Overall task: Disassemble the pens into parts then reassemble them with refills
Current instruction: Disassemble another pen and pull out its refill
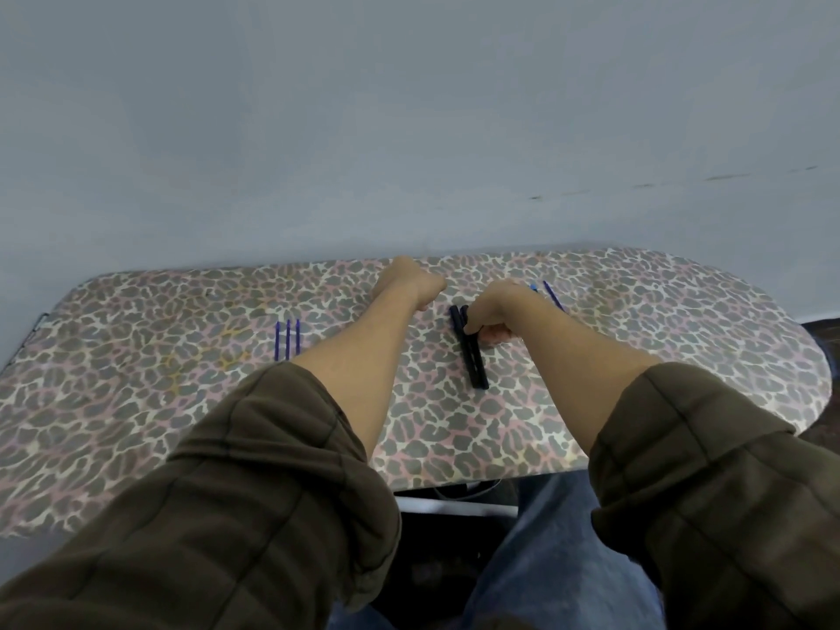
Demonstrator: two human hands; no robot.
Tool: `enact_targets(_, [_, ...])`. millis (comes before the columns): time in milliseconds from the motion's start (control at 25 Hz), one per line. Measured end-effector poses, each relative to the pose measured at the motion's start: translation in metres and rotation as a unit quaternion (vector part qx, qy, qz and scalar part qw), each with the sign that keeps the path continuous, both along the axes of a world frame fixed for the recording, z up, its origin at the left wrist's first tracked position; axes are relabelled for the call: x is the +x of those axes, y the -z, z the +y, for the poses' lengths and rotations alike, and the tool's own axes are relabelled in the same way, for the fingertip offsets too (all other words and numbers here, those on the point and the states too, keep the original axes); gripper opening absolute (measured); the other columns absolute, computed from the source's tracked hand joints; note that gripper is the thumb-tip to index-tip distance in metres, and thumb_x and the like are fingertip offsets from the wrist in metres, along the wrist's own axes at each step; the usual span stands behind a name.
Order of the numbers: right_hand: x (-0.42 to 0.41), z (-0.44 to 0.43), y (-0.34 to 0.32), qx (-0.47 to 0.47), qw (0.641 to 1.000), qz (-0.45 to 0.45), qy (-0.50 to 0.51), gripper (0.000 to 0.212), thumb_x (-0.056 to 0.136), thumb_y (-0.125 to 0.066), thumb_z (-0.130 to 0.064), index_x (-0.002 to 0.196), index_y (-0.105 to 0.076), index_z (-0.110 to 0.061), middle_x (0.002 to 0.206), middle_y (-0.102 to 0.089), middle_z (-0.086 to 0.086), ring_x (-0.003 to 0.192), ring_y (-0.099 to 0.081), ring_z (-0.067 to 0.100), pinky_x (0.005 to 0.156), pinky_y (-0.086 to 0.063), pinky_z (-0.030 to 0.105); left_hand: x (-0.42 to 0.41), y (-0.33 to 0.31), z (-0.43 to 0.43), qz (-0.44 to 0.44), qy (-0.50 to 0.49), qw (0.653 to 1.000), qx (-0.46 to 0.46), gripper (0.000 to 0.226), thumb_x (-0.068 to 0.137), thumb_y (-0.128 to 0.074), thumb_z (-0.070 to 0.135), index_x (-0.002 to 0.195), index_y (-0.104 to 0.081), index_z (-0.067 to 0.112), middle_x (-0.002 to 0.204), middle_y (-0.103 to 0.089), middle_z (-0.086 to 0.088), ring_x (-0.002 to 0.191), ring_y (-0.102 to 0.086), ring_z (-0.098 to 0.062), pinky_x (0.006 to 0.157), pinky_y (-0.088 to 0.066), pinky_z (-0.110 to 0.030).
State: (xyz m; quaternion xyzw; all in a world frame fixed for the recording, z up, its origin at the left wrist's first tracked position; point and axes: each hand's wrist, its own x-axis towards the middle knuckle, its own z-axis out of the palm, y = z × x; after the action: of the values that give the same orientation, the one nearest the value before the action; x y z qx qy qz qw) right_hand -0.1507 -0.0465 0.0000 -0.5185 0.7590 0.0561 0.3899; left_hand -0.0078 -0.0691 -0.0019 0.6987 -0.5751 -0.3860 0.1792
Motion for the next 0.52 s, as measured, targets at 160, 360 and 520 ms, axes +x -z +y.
enact_targets(160, [-0.007, -0.004, -0.016, -0.036, 0.995, -0.073, 0.064, 0.024, 0.099, -0.061, -0.008, 0.076, -0.055, -0.009, 0.066, -0.057, 0.009, 0.054, -0.052, 0.018, 0.046, -0.041, 0.024, -0.002, -0.006, 0.003, 0.045, -0.007, 0.999, -0.003, 0.026, 0.091, -0.059, 0.024, 0.102, -0.071, 0.003, 0.100, -0.076, -0.010, 0.095, -0.073, -0.029, 0.091, -0.058, -0.044])
enact_targets(360, [-0.014, -0.011, -0.081, -0.239, 0.924, -0.244, 0.174, 0.007, 0.089, -0.071, -0.013, 0.087, -0.069, -0.007, 0.073, -0.063, 0.007, 0.055, -0.051, 0.015, 0.046, -0.034, 0.023, -0.008, -0.037, 0.009, 0.205, 0.034, 0.978, -0.009, 0.034, 0.099, -0.059, 0.042, 0.102, -0.073, 0.012, 0.094, -0.079, 0.003, 0.090, -0.074, -0.017, 0.066, -0.047, -0.029])
enact_targets(520, [-0.008, -0.001, -0.104, -0.314, 0.905, -0.258, 0.127, 0.026, 0.090, -0.071, -0.022, 0.104, -0.075, 0.000, 0.089, -0.067, 0.004, 0.072, -0.057, 0.014, 0.059, -0.041, 0.027, -0.014, -0.066, 0.018, 0.281, 0.079, 0.954, -0.062, 0.034, 0.103, -0.057, 0.042, 0.111, -0.072, 0.013, 0.095, -0.080, 0.003, 0.077, -0.069, -0.008, 0.068, -0.049, -0.027])
